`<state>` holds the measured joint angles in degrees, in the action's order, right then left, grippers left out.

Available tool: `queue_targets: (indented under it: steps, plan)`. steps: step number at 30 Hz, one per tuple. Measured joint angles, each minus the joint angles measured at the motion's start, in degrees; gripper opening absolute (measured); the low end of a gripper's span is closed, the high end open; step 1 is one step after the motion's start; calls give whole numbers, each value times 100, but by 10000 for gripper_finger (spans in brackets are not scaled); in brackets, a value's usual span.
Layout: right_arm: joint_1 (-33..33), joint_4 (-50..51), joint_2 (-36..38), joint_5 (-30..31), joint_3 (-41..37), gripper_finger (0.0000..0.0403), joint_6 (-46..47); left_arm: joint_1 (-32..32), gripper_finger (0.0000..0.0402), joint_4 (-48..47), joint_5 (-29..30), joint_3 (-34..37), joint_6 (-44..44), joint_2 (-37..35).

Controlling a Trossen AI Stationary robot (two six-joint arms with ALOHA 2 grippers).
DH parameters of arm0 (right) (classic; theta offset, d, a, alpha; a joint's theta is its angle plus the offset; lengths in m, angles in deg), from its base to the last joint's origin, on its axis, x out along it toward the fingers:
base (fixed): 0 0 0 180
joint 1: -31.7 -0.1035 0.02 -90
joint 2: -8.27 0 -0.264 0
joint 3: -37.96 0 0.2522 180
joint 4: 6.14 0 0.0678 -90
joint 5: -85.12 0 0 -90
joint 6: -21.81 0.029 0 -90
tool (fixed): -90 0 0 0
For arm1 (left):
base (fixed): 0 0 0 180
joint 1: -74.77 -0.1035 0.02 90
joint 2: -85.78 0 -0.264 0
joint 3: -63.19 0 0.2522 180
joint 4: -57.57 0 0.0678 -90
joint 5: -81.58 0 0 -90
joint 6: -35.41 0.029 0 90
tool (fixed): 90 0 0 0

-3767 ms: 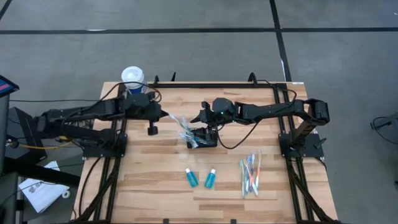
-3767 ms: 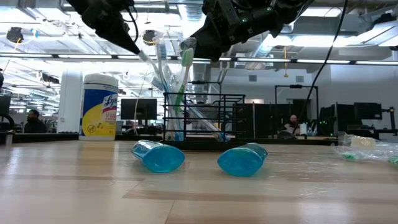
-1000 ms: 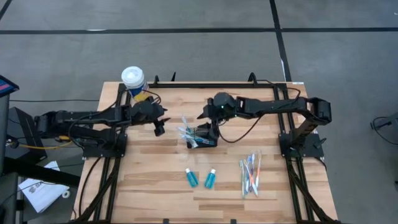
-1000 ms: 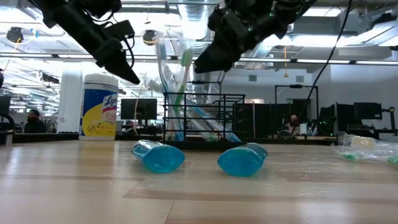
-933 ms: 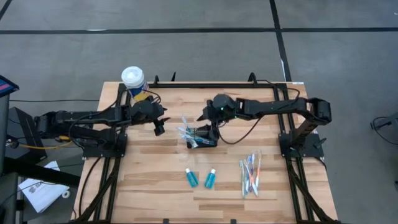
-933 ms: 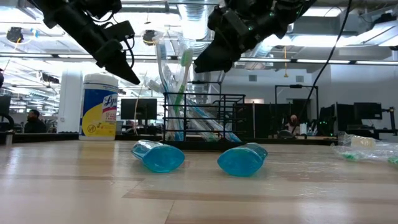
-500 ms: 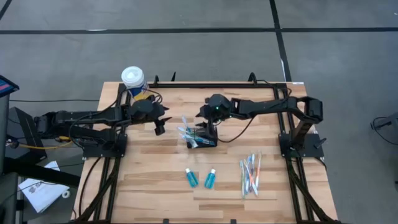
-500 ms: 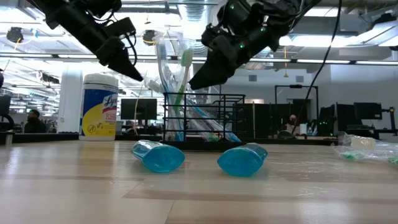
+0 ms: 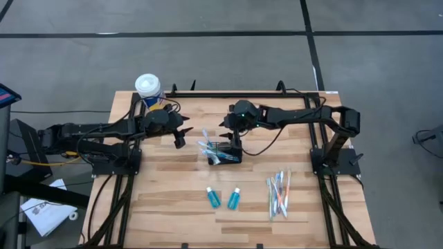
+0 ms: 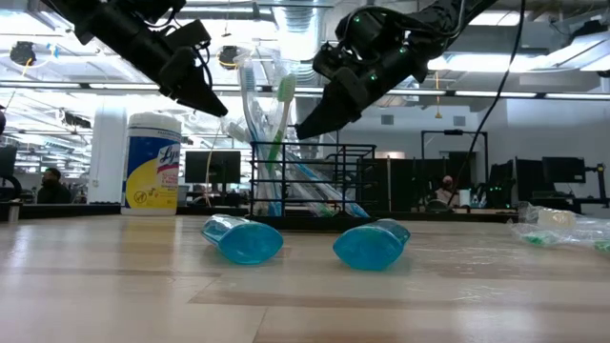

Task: Pick & Place toothbrushing station
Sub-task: Adjust toothbrushes inside the mesh

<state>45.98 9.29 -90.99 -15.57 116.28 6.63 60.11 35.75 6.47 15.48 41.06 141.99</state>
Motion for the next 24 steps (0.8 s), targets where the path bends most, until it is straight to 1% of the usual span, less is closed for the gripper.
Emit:
queue_targets:
  steps: [4, 12, 19, 24]
  plan:
    - [-87, 48, 0, -147, 0, 208, 4, 0, 198, -53, 0, 0, 2, 0]
    - [-261, 153, -37, -174, 0, 210, 18, 0, 198, -94, 10, 0, 9, 0]
    - [-327, 131, -37, -706, 0, 211, 347, 0, 198, -94, -42, 0, 9, 0]
    - [-460, -85, -37, -723, 0, 209, 446, 0, 198, -94, -157, 0, 148, 0]
